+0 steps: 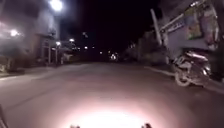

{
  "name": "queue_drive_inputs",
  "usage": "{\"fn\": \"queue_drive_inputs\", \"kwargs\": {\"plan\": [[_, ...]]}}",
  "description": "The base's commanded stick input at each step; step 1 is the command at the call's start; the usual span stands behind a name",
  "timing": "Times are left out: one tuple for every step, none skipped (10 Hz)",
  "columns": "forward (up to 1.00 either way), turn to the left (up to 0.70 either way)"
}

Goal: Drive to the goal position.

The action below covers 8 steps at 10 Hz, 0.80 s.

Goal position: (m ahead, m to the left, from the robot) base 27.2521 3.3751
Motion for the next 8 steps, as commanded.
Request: {"fn": "queue_drive_inputs", "kwargs": {"plan": [[0.7, 0.0], [0.7, 0.0], [0.7, 0.0], [0.7, 0.0], [0.7, 0.0], [0.7, 0.0], [0.7, 0.0], [0.7, 0.0]]}}
